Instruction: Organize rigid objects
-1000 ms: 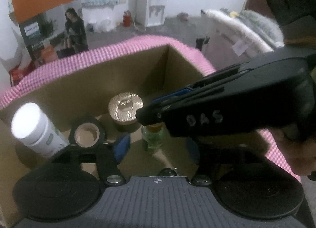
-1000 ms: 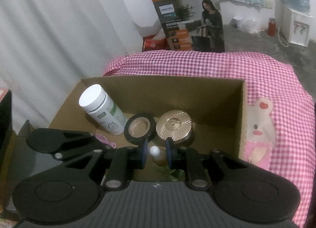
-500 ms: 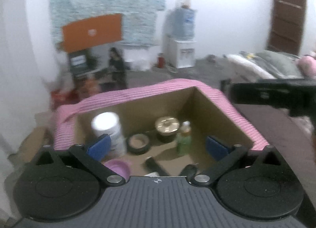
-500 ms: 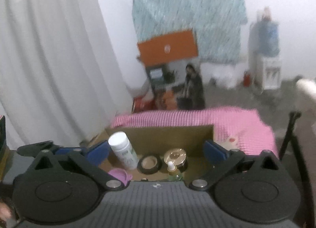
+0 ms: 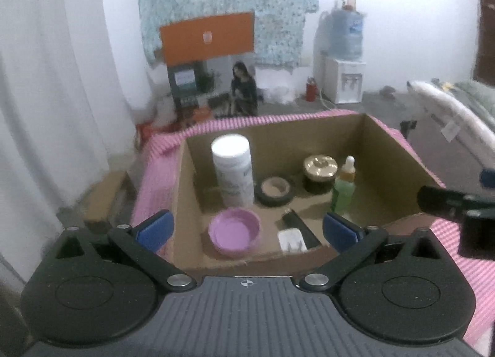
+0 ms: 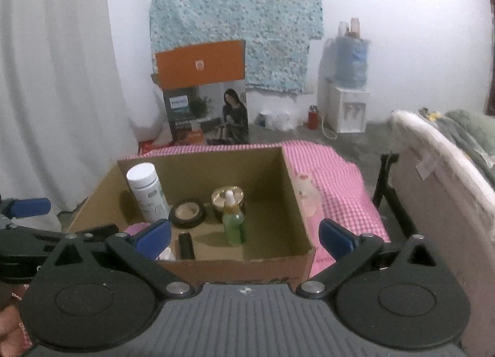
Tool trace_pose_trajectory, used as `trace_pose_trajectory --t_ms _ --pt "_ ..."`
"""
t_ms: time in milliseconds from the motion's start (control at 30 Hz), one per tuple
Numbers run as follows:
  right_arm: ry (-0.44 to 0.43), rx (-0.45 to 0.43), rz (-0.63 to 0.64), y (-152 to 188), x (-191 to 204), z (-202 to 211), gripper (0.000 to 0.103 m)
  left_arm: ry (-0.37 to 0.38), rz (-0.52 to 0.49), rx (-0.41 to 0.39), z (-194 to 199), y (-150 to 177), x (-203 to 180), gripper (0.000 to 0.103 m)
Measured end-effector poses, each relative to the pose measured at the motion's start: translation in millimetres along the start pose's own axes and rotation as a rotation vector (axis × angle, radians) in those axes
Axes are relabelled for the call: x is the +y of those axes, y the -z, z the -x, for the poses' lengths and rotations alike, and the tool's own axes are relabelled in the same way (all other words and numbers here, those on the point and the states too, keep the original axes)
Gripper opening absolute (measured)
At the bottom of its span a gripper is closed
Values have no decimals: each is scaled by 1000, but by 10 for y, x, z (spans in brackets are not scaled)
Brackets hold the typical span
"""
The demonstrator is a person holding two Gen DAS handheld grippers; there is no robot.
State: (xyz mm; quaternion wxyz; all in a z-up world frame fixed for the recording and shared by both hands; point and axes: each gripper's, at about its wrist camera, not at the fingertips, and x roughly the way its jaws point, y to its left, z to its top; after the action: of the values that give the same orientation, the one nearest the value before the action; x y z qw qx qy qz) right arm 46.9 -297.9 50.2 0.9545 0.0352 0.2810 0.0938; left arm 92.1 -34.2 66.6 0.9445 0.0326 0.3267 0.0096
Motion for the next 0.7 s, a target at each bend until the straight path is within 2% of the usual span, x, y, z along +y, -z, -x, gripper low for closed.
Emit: trace_pose_trajectory --t_ms 267,700 --pt "7 70 29 113 183 -126 103 3 66 90 -78 49 128 103" --pt "14 120 34 131 226 -244 103 -1 84 112 -80 74 174 103"
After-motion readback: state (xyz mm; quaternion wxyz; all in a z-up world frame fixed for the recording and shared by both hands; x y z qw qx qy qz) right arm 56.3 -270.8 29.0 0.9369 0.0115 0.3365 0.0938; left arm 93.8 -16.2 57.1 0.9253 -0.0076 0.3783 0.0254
